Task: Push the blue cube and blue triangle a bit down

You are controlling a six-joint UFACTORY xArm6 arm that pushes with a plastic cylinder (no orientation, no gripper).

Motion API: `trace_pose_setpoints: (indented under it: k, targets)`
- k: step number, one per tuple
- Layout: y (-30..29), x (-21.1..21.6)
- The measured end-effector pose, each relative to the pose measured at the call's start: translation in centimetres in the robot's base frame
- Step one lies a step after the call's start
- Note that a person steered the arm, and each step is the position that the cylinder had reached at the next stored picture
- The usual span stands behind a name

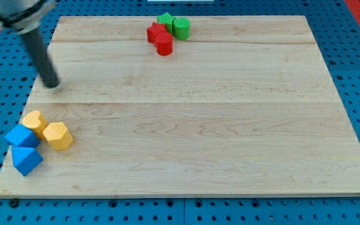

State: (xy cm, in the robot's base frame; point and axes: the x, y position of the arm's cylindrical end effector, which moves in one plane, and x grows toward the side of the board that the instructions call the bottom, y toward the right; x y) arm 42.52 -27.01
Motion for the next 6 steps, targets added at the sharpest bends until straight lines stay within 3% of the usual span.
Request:
trace_pose_setpoints:
  k: [4, 6]
  targets:
    - [-0.1, 10.7]
    - [5.0, 10.4]
